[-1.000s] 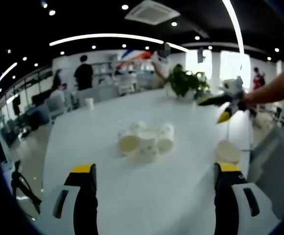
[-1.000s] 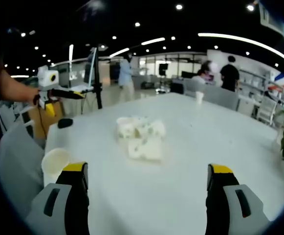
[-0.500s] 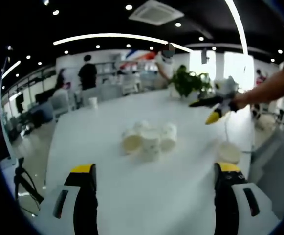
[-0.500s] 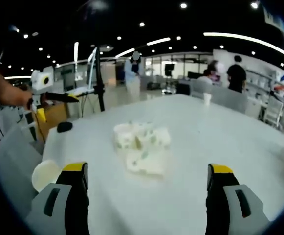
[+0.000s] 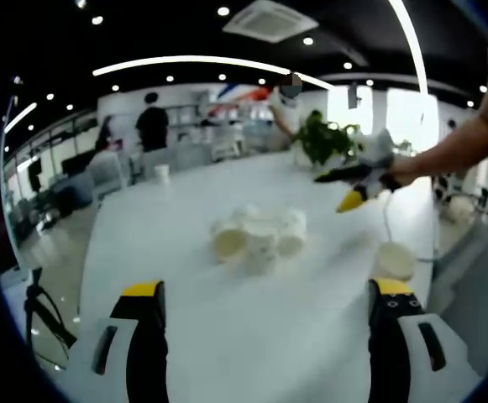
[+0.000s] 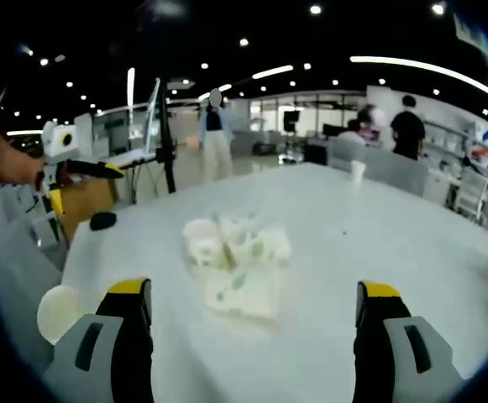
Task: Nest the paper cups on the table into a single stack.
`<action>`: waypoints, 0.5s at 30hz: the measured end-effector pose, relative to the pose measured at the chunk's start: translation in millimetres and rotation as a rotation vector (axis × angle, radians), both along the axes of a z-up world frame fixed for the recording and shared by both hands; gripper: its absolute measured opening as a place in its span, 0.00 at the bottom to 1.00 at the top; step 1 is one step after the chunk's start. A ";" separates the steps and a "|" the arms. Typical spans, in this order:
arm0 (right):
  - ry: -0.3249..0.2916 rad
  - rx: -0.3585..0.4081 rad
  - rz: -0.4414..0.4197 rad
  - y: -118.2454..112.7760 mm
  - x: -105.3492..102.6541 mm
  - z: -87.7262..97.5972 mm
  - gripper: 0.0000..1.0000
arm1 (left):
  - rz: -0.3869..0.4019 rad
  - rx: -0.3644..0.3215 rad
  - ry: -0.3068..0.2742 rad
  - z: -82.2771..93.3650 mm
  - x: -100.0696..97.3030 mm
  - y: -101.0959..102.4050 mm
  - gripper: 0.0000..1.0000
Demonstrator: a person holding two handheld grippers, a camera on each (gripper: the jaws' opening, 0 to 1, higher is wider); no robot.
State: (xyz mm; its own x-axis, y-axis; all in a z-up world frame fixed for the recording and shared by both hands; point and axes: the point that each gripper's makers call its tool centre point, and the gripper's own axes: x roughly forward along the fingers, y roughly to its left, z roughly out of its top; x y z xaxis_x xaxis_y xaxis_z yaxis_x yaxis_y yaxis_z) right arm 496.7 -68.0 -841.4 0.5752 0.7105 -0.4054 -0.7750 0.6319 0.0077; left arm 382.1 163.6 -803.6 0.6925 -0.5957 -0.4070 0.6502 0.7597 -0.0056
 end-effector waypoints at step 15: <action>0.052 -0.025 0.053 25.7 12.7 -27.7 0.91 | 0.030 -0.011 0.015 -2.2 -4.6 8.0 0.98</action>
State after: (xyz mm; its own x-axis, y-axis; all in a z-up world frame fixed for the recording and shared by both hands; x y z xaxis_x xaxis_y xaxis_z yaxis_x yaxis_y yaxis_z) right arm 509.3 -42.3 -869.1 0.5150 0.7287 -0.4515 -0.8063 0.5906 0.0335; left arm 377.5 171.6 -805.8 0.7043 -0.5789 -0.4109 0.6265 0.7790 -0.0237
